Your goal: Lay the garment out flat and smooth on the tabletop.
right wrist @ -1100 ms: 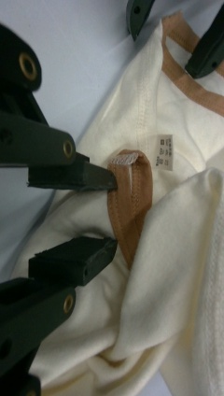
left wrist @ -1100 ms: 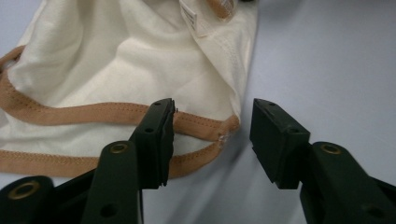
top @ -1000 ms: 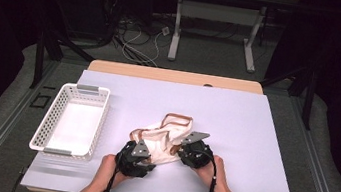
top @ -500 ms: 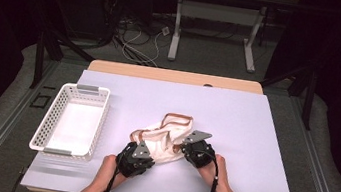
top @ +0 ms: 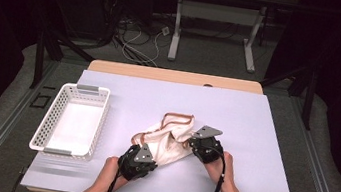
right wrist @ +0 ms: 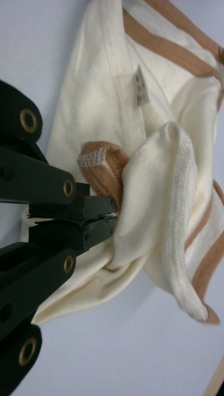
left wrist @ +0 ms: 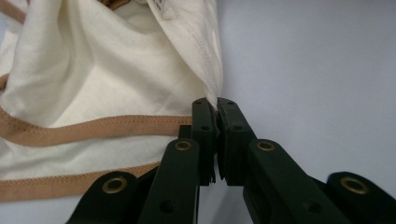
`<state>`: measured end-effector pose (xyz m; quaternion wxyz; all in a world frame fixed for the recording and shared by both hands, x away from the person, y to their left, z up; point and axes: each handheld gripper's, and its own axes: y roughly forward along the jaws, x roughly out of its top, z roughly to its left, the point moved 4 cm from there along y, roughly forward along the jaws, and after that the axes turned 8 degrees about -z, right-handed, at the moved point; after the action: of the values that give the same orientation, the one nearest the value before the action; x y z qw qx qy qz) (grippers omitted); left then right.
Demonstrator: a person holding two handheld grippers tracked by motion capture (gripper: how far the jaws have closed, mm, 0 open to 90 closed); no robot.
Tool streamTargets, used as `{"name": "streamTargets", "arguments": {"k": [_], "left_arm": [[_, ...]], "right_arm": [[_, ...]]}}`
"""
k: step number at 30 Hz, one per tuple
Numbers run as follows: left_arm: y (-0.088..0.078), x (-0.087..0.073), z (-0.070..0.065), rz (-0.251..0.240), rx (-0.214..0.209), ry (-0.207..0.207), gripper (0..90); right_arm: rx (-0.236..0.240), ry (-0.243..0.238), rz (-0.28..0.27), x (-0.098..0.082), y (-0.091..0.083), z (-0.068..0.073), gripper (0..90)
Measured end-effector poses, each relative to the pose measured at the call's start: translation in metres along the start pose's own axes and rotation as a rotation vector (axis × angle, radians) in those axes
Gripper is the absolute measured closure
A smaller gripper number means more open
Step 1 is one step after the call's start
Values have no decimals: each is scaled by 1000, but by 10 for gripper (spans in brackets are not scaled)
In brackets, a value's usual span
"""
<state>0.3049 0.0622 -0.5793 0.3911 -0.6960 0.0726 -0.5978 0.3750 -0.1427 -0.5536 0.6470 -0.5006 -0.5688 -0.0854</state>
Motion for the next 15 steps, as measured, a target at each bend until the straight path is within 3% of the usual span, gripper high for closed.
{"name": "streamTargets", "arguments": {"k": [3, 5, 7, 11, 15], "left_arm": [[3, 3, -5, -3, -18, 12, 858], [6, 3, -8, 9, -21, 20, 836], [7, 3, -6, 26, -21, 32, 747], [-1, 5, 4, -14, 41, 3, 439], [-12, 4, 20, -53, 107, -37, 347]], "right_arm": [[-43, 18, -21, 3, -2, -7, 881], [-33, 17, -8, 1, 1, -7, 879], [-10, 22, 24, -3, 4, -5, 874], [21, 19, 37, -5, 6, -2, 825], [38, 29, 27, -3, 2, 1, 714]]}}
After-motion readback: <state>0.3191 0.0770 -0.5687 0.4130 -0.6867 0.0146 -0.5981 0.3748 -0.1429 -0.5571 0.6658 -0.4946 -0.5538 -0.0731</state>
